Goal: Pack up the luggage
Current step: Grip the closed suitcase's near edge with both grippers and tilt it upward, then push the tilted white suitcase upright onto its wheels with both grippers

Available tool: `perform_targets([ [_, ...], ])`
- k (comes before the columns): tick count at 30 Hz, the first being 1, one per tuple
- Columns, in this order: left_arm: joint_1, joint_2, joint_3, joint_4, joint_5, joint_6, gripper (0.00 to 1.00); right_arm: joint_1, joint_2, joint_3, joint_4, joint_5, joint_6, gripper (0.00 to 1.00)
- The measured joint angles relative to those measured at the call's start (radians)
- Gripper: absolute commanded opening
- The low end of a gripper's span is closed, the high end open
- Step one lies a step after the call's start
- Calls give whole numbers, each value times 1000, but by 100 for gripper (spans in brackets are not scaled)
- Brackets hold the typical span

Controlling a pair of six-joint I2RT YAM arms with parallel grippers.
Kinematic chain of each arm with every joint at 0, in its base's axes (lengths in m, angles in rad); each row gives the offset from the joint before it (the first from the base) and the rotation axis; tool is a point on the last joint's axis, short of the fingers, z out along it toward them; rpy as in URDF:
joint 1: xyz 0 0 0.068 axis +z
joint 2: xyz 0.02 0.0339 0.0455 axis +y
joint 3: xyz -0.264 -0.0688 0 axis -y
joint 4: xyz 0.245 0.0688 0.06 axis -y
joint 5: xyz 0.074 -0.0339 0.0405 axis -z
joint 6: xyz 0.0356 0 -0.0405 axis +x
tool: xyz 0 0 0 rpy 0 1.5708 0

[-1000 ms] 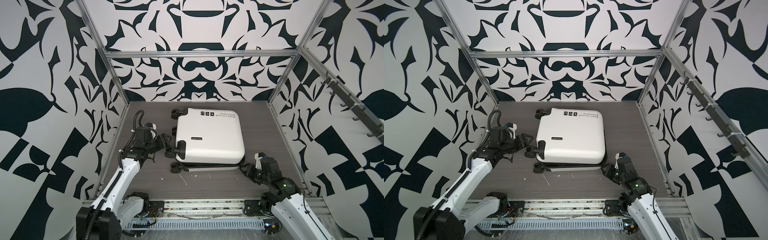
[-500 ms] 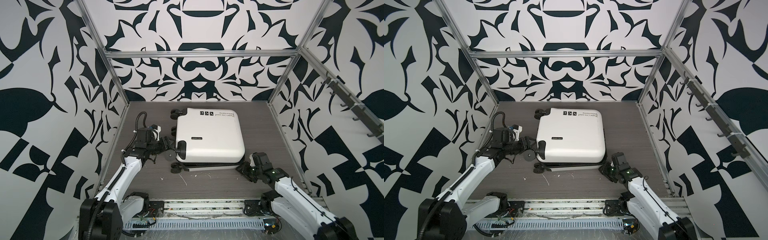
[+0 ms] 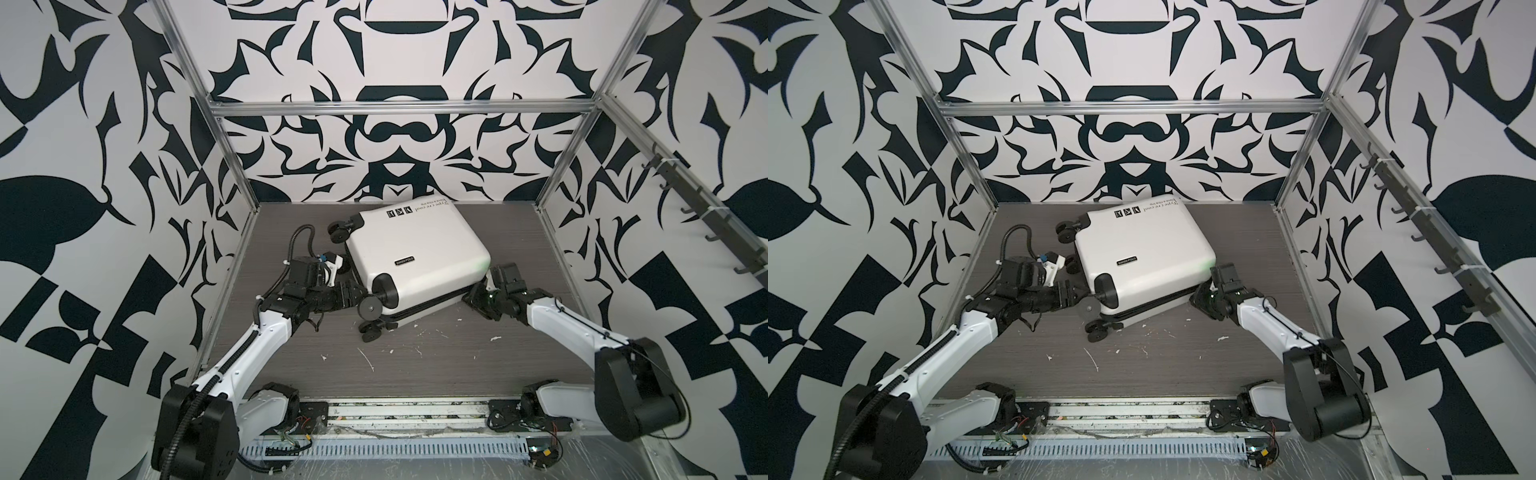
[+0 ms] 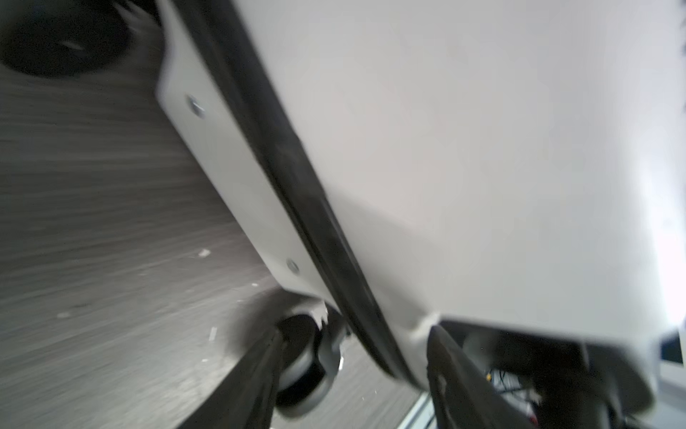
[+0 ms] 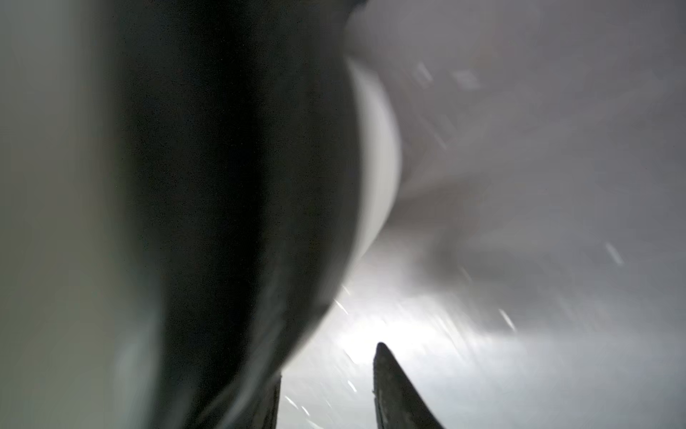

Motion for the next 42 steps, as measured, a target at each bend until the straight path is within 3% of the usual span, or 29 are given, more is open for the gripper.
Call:
perform_targets([
  [10, -256, 122, 60, 85, -106, -21, 63, -122, 298, 252, 45, -138, -79, 40],
  [15, -298, 122, 99, 83, -161, -6, 64, -183, 321, 274, 54, -198, -101, 40],
  [19, -290, -8, 101, 4, -230, 50, 68, -214, 281, 267, 39, -215, -125, 40],
  [22, -247, -127, 127, -53, -271, 104, 82, -218, 226, 261, 1, -212, -148, 40],
  [24, -186, -174, 156, -71, -288, 130, 84, -218, 194, 261, -26, -200, -159, 42],
  [28, 30, -145, 268, -83, -283, 146, 84, -217, 127, 261, -111, -134, -166, 46],
  [32, 206, 34, 424, -83, -249, 145, 84, -217, 52, 254, -170, -79, -163, 46],
  [35, 296, 225, 562, -82, -200, 124, 79, -217, -38, 193, -148, -47, -166, 46],
  [38, 347, 431, 713, -87, -146, 104, 74, -217, -105, 113, -135, -29, -162, 42],
  [42, 365, 681, 912, -117, -81, 97, 67, -218, -55, 111, -162, -31, -182, 35],
])
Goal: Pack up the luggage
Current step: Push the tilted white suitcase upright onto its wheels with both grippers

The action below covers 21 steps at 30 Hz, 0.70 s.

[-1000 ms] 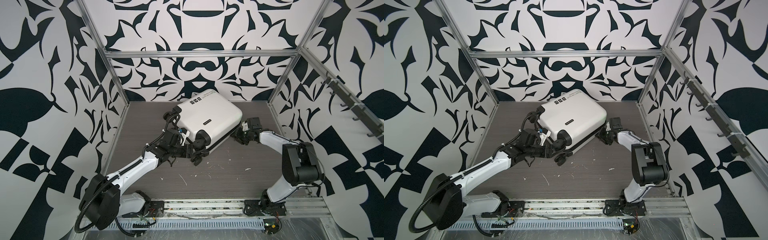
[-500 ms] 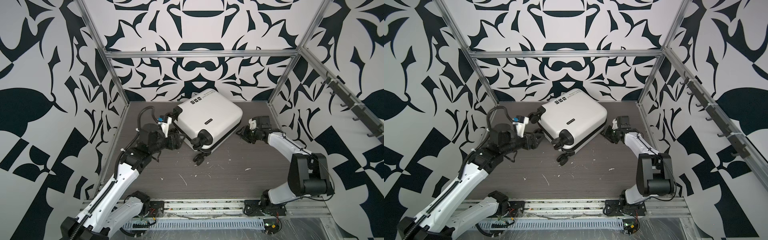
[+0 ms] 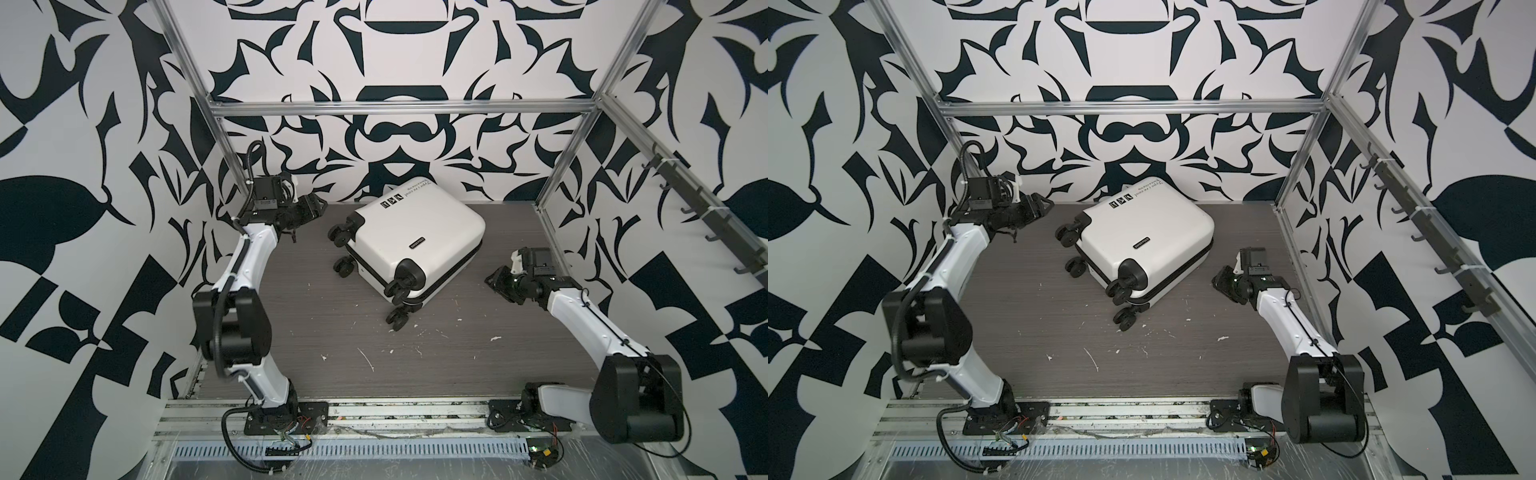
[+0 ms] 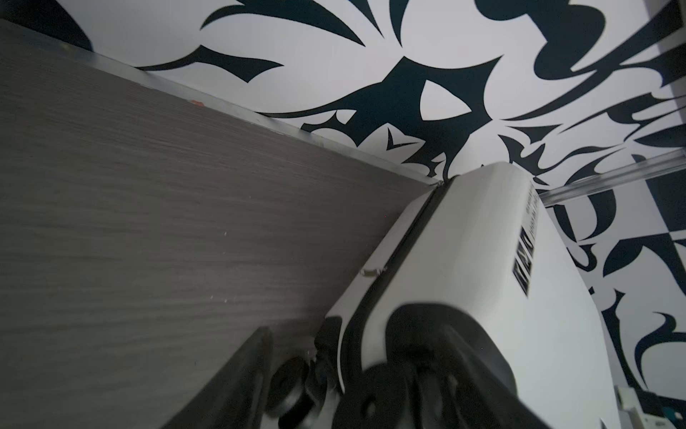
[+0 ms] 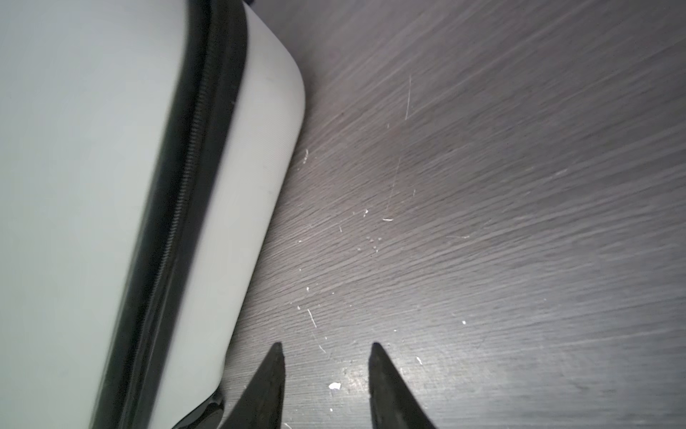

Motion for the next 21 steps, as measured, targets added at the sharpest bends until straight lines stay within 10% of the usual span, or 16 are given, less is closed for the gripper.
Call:
perform_targets([
  [8, -27, 337, 216, -61, 150, -2, 63, -10, 213, 113, -63, 4, -1, 35],
  [21, -96, 383, 180, -74, 296, 91, 61, -15, 382, 330, -36, -1, -2, 20],
])
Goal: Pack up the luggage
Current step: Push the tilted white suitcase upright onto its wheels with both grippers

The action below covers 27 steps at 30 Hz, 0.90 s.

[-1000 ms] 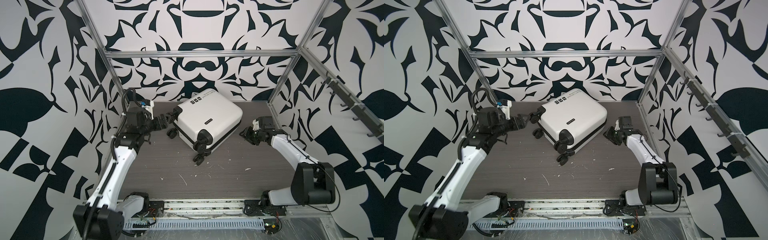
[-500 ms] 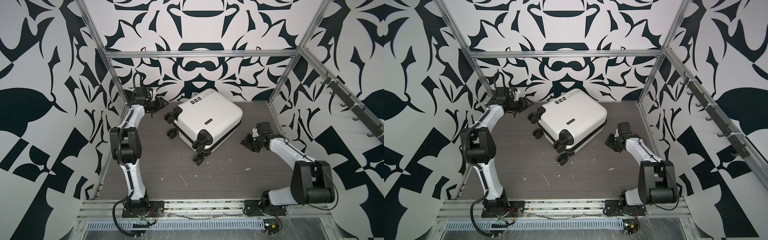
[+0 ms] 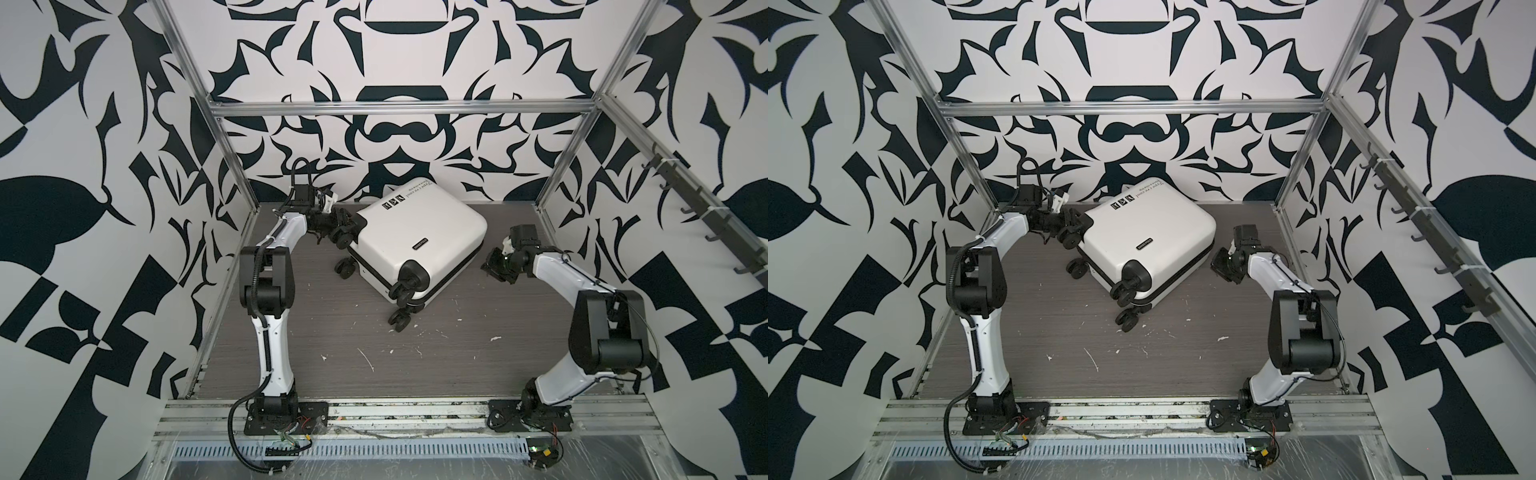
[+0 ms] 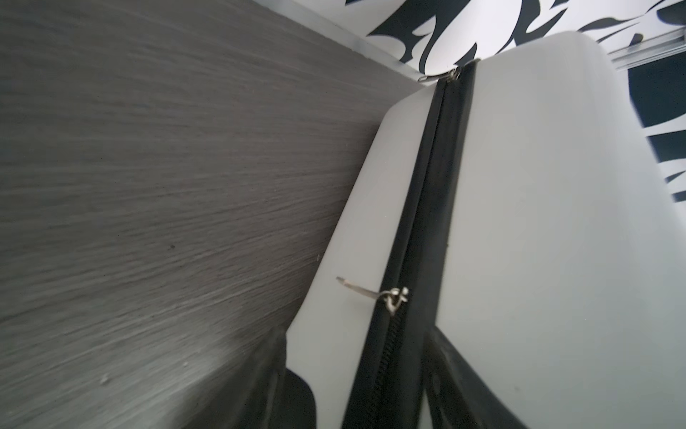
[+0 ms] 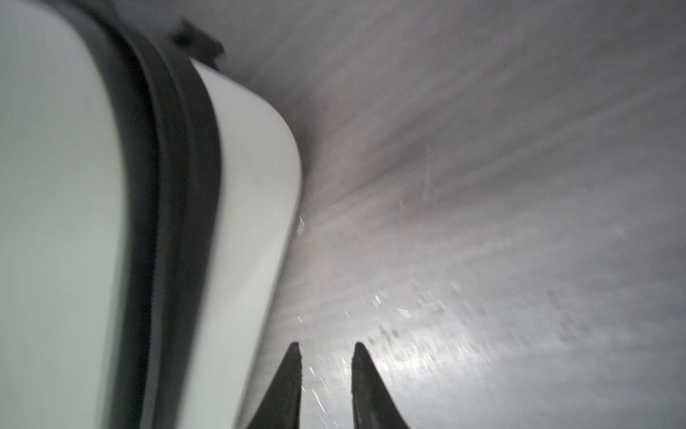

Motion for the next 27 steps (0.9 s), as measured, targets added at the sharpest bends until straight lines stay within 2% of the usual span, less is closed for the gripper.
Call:
perform_targets([
  [4, -21, -39, -106, 15, 4, 18, 60, 0, 131, 151, -26, -15, -17, 19],
  [11, -82, -210, -352, 57, -28, 14, 59, -13, 228, 177, -43, -40, -18, 19],
  [15, -96, -308, -484, 97, -64, -16, 58, -2, 284, 244, -61, -46, -16, 19],
  [21, -101, -423, -607, 117, -146, -46, 59, 54, 406, 435, -86, -41, -17, 19],
  [27, -110, -496, -689, 141, -199, -92, 59, 105, 568, 699, -130, -41, -20, 19],
])
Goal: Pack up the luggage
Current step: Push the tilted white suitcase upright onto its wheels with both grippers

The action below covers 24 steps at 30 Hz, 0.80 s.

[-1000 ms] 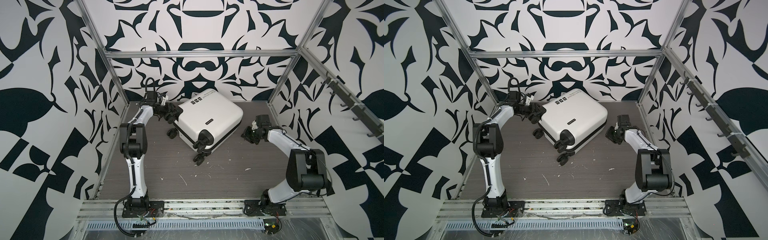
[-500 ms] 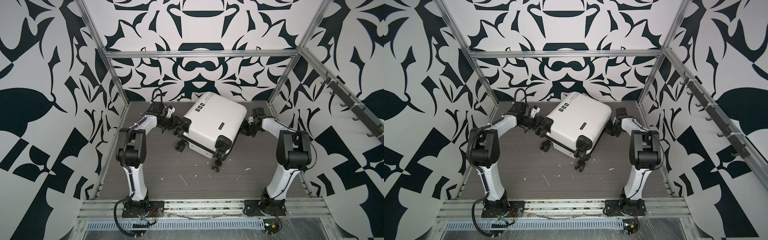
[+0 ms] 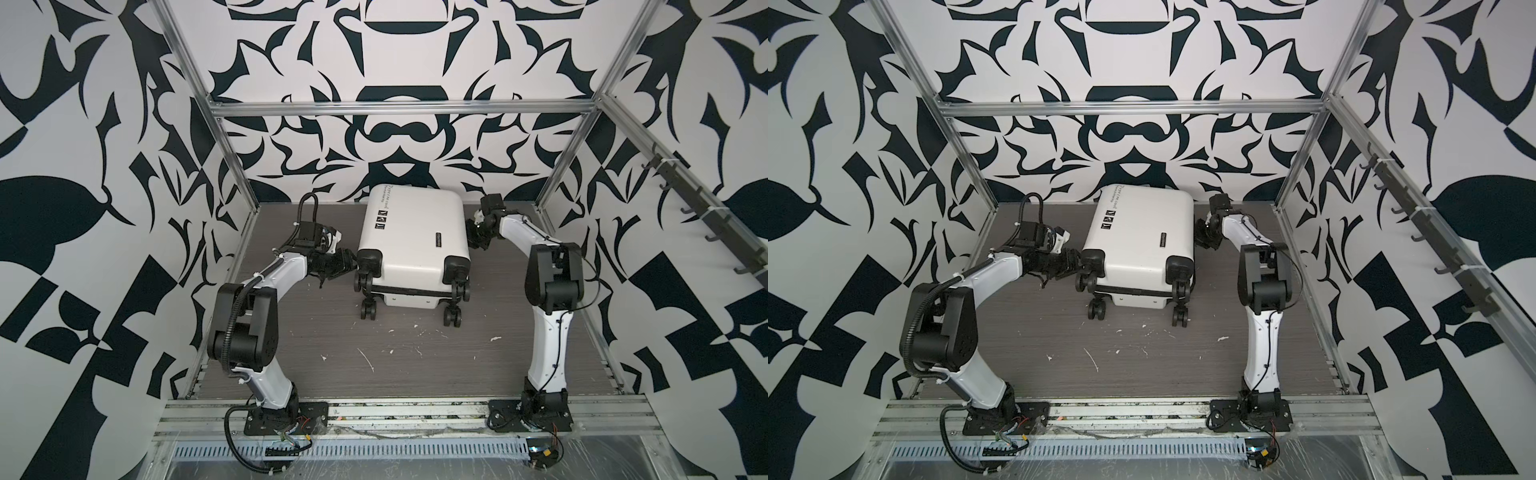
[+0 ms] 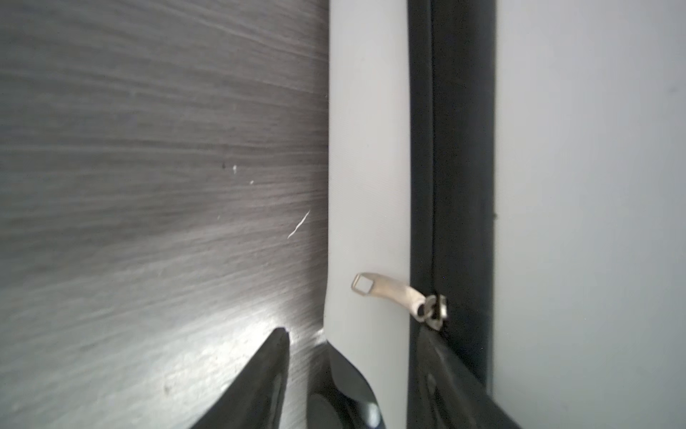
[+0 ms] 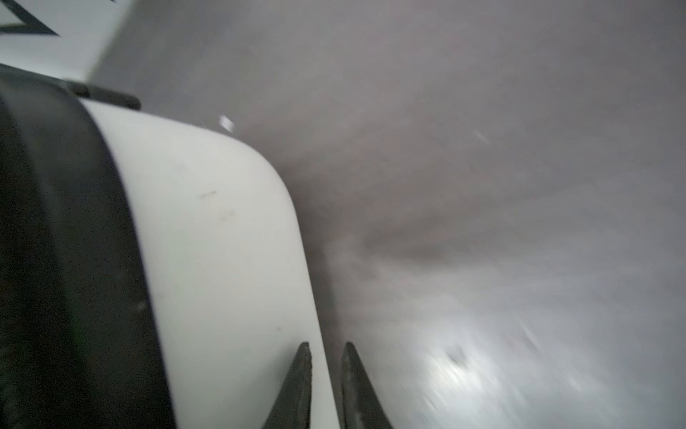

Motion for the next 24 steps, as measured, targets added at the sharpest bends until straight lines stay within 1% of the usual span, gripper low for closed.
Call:
perform_targets([
  [4, -23, -18, -28, 13, -12, -27, 59, 11, 80, 146, -31, 0, 0, 24],
  [6, -43, -25, -40, 24, -20, -38, 59, 11, 97, 197, -61, 9, 0, 27],
  [8, -63, -33, -53, 30, -27, -47, 59, 9, 100, 227, -81, 16, 1, 31],
  [11, -89, -47, -76, 41, -32, -56, 60, 0, 72, 224, -86, 10, 1, 36],
  [14, -105, -66, -92, 47, -48, -60, 61, -20, -8, 145, -77, -19, 1, 44],
  [17, -114, -96, -104, 46, -63, -64, 63, -55, -134, 19, -52, -56, -4, 48],
  [22, -116, -167, -121, 43, -96, -68, 64, -107, -365, -155, -20, -83, -32, 49],
  [24, -118, -217, -141, 50, -103, -71, 63, -126, -465, -227, -6, -82, -53, 48],
])
